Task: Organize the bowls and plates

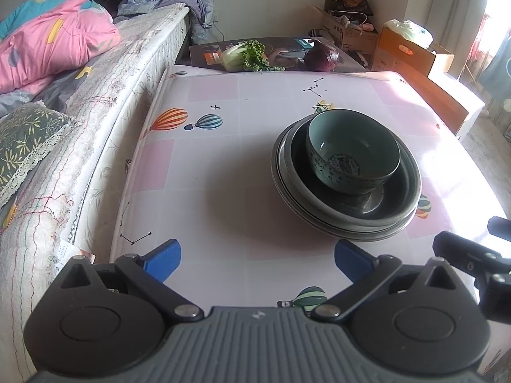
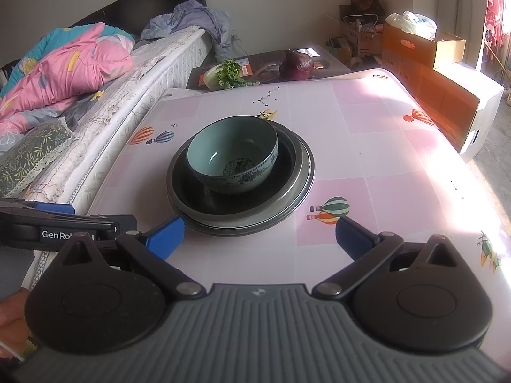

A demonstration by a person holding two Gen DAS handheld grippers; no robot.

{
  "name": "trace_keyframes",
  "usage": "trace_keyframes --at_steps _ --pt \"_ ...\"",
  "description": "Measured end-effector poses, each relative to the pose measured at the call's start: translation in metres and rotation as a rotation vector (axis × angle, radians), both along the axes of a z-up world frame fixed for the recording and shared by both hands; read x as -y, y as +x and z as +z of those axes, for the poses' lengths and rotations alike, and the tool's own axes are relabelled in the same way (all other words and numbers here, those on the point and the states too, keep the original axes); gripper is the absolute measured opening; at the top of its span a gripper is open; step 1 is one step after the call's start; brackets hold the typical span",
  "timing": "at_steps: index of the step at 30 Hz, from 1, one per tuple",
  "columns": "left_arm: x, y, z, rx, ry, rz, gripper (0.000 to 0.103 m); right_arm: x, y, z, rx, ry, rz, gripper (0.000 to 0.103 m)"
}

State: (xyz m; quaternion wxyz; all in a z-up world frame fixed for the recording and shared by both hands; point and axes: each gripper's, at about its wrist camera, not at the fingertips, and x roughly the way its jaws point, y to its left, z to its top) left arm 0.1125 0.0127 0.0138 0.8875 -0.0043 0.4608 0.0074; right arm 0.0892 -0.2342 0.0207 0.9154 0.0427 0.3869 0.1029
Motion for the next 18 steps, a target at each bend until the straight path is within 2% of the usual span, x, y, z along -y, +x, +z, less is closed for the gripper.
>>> trace_keyframes --at_steps 18 --pt "-0.0008 -0.0009 -0.0012 -0.004 -0.003 0.002 0.103 -0.0029 -0.0007 -0.0002 -0.003 0.000 0.003 0.102"
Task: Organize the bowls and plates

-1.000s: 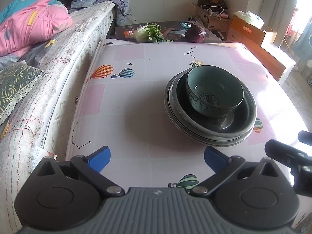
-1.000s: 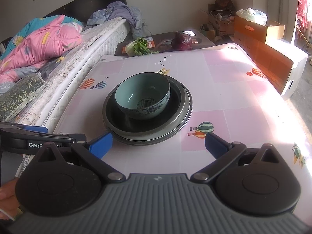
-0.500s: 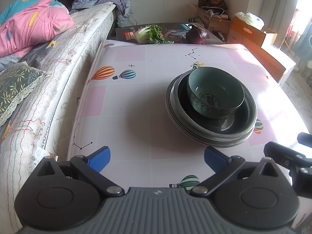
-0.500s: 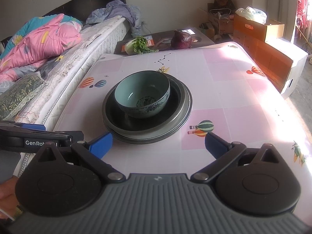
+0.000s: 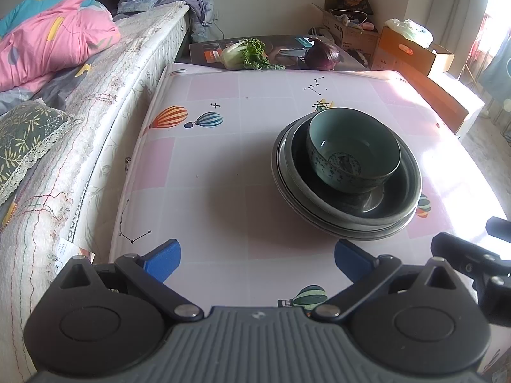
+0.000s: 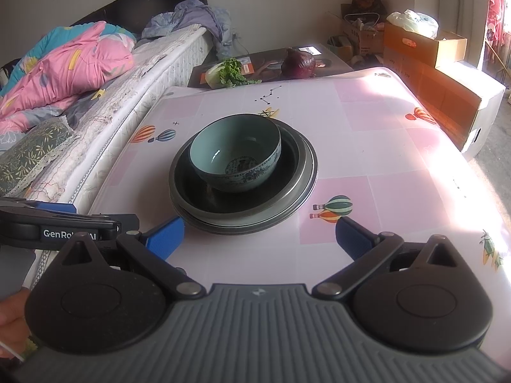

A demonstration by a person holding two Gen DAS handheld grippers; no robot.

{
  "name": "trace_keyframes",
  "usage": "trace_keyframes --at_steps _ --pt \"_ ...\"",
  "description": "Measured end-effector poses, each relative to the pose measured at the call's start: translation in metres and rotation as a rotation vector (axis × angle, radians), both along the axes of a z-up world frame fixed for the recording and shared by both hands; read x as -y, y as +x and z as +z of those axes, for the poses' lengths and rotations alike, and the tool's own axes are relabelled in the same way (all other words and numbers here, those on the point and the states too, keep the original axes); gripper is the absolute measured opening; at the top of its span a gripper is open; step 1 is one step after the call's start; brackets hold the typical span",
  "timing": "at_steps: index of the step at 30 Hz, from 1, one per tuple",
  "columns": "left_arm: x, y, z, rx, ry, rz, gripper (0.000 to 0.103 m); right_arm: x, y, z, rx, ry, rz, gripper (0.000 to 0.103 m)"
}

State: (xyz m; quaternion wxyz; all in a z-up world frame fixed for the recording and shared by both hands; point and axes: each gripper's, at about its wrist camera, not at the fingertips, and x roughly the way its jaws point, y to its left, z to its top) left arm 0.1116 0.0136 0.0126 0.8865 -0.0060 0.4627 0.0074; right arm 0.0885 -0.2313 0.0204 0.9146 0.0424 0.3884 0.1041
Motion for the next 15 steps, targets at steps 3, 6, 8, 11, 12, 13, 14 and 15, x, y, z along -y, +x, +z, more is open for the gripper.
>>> trace_keyframes --at_steps 3,6,8,11,12,13,14,15 --pt "-0.0002 0.0000 -0.0002 0.000 -0.001 0.000 0.103 -0.0002 0.0000 0.0000 -0.001 0.000 -0.001 0.102" --pt "-0.0006 -0.0003 -0.0005 0.000 -0.001 0.002 0.103 -0.0002 -0.0001 0.0000 0.000 0.000 -0.001 0.102" --pt "-0.0008 -0.0004 -0.0007 -0.002 -0.002 0.003 0.103 -0.0001 0.0000 0.0000 -0.001 0.000 -0.001 0.102" --pt "-0.0015 0.0010 -0.0003 -0.006 -0.003 0.003 0.103 -0.0002 -0.0002 0.0002 0.000 0.000 -0.001 0.102" --pt "-0.0013 0.0011 -0.0002 -0.006 -0.003 0.003 0.103 -0.0003 -0.0002 0.0002 0.000 0.000 -0.001 0.102" --pt "-0.0010 0.0009 -0.0001 -0.006 -0.002 0.002 0.103 -0.0001 0.0000 0.0002 0.000 0.000 -0.001 0.102" --pt "-0.0011 0.0011 -0.0001 -0.006 -0.002 0.002 0.103 -0.0001 0.0000 0.0002 0.000 0.000 -0.001 0.102" --pt "-0.0012 0.0012 -0.0001 -0.007 -0.003 0.002 0.103 -0.0001 -0.0001 0.0002 0.000 0.000 -0.001 0.102"
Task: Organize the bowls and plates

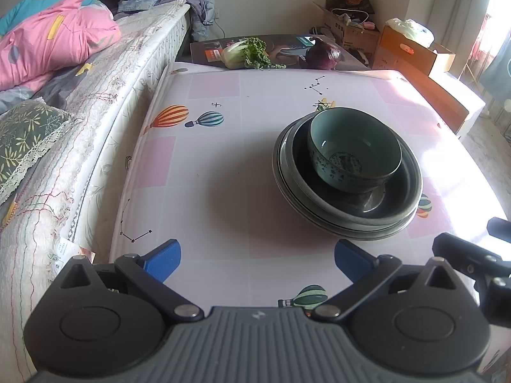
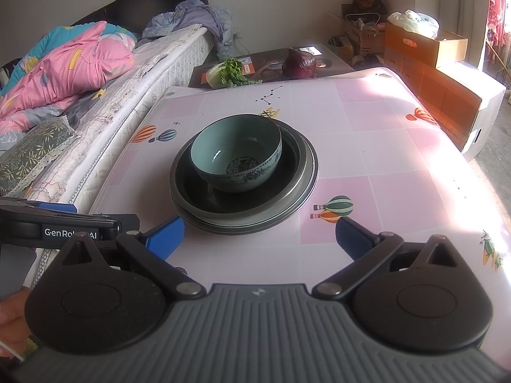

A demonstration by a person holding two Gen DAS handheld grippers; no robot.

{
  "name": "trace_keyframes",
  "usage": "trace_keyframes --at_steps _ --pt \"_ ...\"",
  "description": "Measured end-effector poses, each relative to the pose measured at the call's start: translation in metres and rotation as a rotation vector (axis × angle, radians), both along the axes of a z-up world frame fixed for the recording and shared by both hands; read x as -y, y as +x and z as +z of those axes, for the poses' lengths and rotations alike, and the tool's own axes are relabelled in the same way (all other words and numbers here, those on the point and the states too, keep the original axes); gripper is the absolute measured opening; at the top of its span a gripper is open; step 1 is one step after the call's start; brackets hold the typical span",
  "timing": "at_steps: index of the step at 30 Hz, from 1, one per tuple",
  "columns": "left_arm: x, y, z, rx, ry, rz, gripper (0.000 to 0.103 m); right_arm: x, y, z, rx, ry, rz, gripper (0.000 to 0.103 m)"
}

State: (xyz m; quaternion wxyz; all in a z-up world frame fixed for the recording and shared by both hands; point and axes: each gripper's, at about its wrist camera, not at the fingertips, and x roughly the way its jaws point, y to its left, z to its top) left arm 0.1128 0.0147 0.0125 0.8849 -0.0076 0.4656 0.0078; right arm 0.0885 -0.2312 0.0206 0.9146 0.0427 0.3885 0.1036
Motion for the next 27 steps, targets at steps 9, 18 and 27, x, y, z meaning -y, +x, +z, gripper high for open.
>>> trace_keyframes --at_steps 9,18,27 --pt "0.0022 0.0005 0.0015 -0.003 0.004 -0.002 0.103 -0.0011 -0.0006 0.0006 -0.002 0.002 0.001 0.102" --pt "0.0015 -0.0002 0.0041 0.002 0.004 0.000 0.103 -0.0009 -0.0007 0.0012 -0.001 0.004 0.003 0.102" --pt "0.0020 -0.0010 0.0048 0.003 0.003 -0.001 0.103 -0.0002 -0.0011 0.0035 0.000 0.007 0.002 0.102"
